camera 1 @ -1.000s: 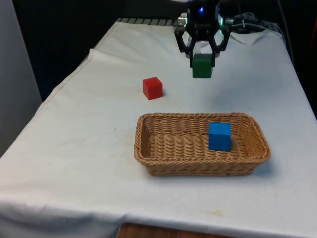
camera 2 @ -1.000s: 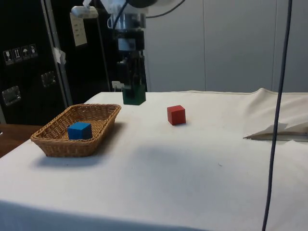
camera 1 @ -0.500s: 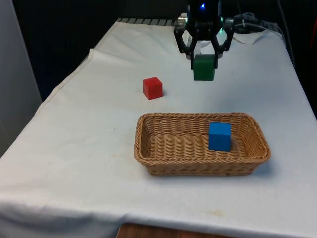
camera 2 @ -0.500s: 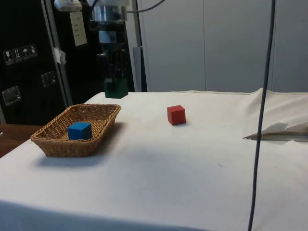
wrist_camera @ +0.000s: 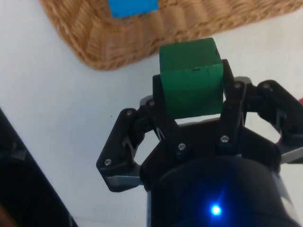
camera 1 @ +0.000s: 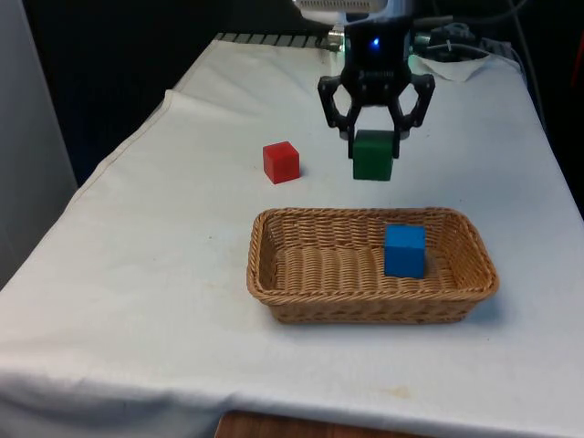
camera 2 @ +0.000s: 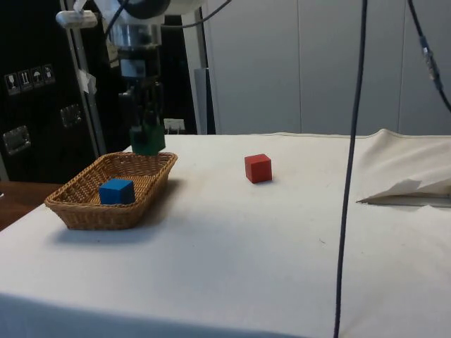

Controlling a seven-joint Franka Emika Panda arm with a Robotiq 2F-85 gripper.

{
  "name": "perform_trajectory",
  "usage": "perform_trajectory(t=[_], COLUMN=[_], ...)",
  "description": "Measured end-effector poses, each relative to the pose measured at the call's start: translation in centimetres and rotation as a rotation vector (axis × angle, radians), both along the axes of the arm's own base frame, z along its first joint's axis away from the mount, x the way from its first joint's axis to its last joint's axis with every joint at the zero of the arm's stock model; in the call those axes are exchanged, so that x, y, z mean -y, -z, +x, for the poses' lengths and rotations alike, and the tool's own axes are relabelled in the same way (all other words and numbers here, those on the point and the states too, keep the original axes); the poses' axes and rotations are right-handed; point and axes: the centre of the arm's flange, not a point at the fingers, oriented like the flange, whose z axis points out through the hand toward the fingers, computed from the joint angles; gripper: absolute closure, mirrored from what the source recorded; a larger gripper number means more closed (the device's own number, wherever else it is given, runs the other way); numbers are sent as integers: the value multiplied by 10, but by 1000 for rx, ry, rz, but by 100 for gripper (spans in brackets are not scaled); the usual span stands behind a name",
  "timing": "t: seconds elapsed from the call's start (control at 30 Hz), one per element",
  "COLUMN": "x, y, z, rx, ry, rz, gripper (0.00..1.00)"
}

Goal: Pick up exactly two blocks and place them into the basket.

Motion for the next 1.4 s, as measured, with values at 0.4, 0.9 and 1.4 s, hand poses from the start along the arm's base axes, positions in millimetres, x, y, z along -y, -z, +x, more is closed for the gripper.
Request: perform_trajectory(t=[0.4, 0.9, 1.4], x=[12, 39, 38], y=[30, 73, 79], z=[38, 58, 62], rx=[10, 8, 14], ry=[-2, 2, 5], rz=[-29, -5, 2], gripper=[97, 97, 7])
